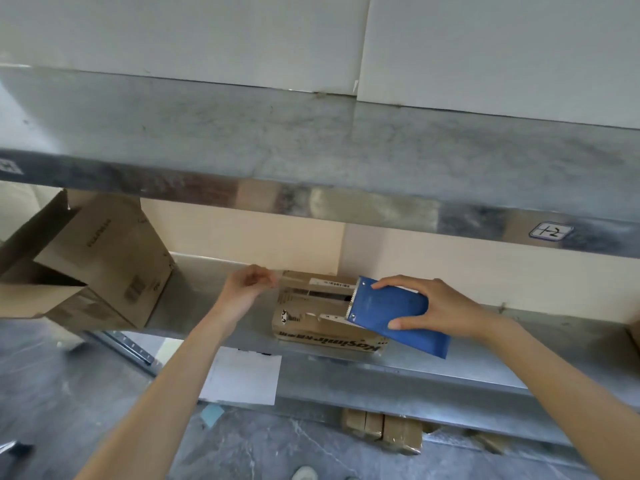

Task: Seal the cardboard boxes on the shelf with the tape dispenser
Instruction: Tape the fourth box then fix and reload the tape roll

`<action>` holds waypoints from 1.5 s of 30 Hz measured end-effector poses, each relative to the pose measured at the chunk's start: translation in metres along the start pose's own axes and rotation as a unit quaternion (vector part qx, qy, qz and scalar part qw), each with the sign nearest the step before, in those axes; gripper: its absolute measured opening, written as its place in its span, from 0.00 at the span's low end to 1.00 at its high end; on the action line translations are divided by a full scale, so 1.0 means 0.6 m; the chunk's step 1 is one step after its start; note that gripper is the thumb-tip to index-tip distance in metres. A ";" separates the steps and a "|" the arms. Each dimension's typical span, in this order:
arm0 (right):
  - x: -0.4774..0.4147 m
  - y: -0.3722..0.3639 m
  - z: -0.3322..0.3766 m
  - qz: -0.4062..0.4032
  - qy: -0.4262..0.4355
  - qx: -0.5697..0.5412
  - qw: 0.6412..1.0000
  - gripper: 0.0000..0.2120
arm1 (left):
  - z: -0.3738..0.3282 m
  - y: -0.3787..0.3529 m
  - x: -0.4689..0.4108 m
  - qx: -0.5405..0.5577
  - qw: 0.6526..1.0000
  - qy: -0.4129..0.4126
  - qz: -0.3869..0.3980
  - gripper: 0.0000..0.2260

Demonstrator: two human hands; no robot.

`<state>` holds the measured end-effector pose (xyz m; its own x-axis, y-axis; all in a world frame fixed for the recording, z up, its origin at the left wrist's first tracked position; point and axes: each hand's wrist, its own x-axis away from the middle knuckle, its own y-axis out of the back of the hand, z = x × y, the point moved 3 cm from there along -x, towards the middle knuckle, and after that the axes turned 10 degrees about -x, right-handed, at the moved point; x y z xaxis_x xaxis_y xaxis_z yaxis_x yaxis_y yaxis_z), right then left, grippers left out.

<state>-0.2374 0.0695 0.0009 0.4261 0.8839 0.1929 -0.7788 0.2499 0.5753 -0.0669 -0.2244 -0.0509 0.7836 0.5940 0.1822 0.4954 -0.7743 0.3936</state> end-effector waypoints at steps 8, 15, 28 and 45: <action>-0.029 0.011 -0.025 -0.013 -0.030 -0.042 0.999 0.23 | 0.030 -0.046 -0.008 -0.041 0.996 -0.073 -0.018 0.24; -0.048 0.016 -0.032 -0.002 -0.041 -0.046 0.998 0.23 | 0.068 -0.062 -0.018 -0.055 0.997 -0.051 -0.013 0.21; -0.084 0.009 -0.041 0.017 -0.068 -0.057 0.996 0.20 | 0.095 -0.072 -0.028 0.053 0.997 -0.032 -0.034 0.21; -0.126 0.005 -0.054 0.105 -0.125 -0.003 0.987 0.21 | 0.099 -0.042 -0.037 -0.030 0.996 -0.031 -0.080 0.06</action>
<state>-0.2868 0.0161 -0.0379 0.3555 0.7909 0.4981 -0.8640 0.0748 0.4979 -0.0745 -0.2313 -0.1185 0.7194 0.6922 0.0574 0.5935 -0.6556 0.4668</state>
